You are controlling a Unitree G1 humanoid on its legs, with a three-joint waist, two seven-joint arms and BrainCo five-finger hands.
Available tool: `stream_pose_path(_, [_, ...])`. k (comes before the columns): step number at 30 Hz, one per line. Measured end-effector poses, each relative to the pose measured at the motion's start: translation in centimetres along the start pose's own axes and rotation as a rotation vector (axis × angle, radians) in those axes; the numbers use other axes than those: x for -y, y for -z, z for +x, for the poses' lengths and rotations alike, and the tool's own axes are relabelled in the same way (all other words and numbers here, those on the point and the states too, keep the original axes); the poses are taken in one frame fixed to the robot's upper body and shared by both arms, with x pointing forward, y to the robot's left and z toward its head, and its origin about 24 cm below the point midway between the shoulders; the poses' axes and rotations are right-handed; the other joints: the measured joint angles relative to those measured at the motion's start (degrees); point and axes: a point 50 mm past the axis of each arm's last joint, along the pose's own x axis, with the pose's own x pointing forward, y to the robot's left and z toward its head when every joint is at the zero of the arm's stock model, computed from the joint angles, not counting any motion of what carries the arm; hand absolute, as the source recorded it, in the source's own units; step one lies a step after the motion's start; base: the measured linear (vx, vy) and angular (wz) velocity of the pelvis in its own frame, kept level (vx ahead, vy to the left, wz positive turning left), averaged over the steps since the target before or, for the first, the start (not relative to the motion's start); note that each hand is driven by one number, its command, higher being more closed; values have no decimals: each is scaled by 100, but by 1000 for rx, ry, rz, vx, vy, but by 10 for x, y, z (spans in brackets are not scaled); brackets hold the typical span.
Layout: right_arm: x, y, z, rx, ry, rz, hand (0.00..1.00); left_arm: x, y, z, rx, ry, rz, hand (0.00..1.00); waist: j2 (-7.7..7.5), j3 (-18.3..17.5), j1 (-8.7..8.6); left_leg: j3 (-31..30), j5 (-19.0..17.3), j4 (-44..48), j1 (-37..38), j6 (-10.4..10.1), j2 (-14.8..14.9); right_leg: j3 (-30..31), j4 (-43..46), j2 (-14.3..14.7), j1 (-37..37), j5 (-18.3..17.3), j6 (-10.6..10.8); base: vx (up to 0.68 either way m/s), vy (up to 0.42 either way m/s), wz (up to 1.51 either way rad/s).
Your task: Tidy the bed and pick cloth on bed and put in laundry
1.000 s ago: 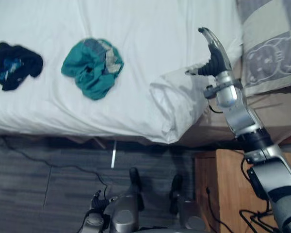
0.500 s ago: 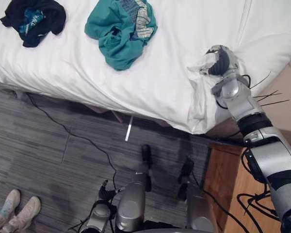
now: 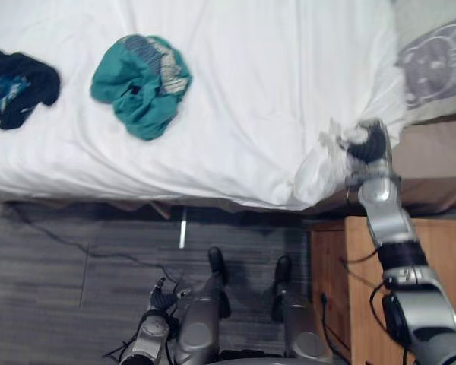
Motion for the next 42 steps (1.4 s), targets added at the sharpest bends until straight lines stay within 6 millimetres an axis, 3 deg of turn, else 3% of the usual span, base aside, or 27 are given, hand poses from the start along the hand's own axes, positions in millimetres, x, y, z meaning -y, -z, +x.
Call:
stream_pose_path(2, [-3,40,-29,-148,10,73,0,0,2,0,-8,18,16,0,-76,-232,-68,201,-101,0,235,-34,13,236,-76,34,131,32,14,97,-34,-52])
stream_pose_path(7, [-17,65,-66,-285,25,233,0,15,6,-5,-40,61,-28,0,-63,-730,-195,397,-250,-2,542,-90,25,452,-213,67,334,48,43,66,-15,-29])
stream_pose_path(9, [-19,85,-84,-407,62,316,0,19,7,-6,-48,72,-35,0,-72,-824,-189,401,-311,-4,608,-146,39,442,-258,77,419,27,60,19,-10,0])
stream_pose_path(12, [-7,132,-121,-666,195,394,0,17,18,-9,-83,76,-49,0,-72,-860,-269,403,-320,-3,645,-136,27,442,-293,65,508,49,35,53,-16,0])
stream_pose_path(13, [-4,136,-126,-688,215,393,0,16,20,-9,-90,71,-53,0,-72,-860,-288,406,-320,-3,650,-136,27,445,-293,64,512,51,34,38,-7,-3])
stream_pose_path(14, [2,142,-131,-718,254,389,100,14,24,-10,-106,64,-59,0,-71,-862,-340,422,-320,-3,666,-135,25,457,-293,63,519,53,34,25,-6,-8])
stream_pose_path(16, [17,145,-132,-730,352,380,100,14,29,-11,-130,65,-53,0,-42,-879,-451,470,-324,-4,706,-133,29,468,-294,68,530,60,39,9,-11,-12])
stream_pose_path(19, [40,133,-117,-643,427,354,100,15,31,-12,-138,69,-52,0,5,-904,-440,496,-328,-11,698,-137,44,496,-320,75,511,59,50,-16,-21,-8])
stream_pose_path(22, [61,104,-82,-475,470,321,100,15,32,-12,-140,69,-51,0,24,-909,-436,487,-328,-39,644,-138,73,533,-335,63,469,75,51,-23,-8,0])
stream_pose_path(23, [69,74,-52,-339,471,308,100,15,32,-12,-137,68,-52,0,29,-906,-422,428,-326,-40,520,-138,62,544,-288,33,328,101,47,0,0,0])
stream_pose_path(25, [71,51,-33,-248,470,295,100,15,31,-12,-135,68,-53,0,47,-898,-412,353,-320,-40,421,-142,48,541,-275,29,229,137,21,-4,-5,3])
stream_pose_path(29, [74,-39,18,60,426,309,100,15,18,-8,-80,47,-58,0,246,-535,-259,-9,-266,-38,184,-178,14,398,-199,24,48,177,10,-13,-15,16])
stream_pose_path(33, [73,-104,45,241,379,313,100,11,5,-4,-42,30,-53,0,391,-170,-79,-221,-85,2,-267,-123,30,283,158,34,-484,158,-32,3,-21,19])
stream_pose_path(35, [60,-106,49,232,327,289,100,11,5,-3,-44,26,-58,0,419,-120,28,-308,-29,6,-450,-74,34,202,337,25,-705,106,-55,51,-24,24])
stream_pose_path(36, [48,-96,51,186,283,268,100,12,2,-2,-44,20,-65,0,430,-87,172,-320,-8,9,-503,-52,33,195,446,18,-806,58,-58,78,-22,13])
stream_pose_path(37, [40,-89,52,151,251,261,100,13,0,-1,-42,22,-66,0,438,-59,205,-351,-7,51,-539,-48,23,171,519,-1,-834,6,-48,90,-13,19])
stream_pose_path(40, [1,-63,48,18,121,244,100,13,-6,1,-29,17,-71,0,450,141,202,-408,-122,410,-702,49,-6,121,798,-62,-919,-154,-49,79,-13,16])
stream_pose_path(42, [-12,-49,42,-26,80,243,100,13,-10,2,-18,9,-72,0,445,253,203,-398,-258,620,-737,69,-10,150,916,-94,-923,-227,-51,66,-10,-2])
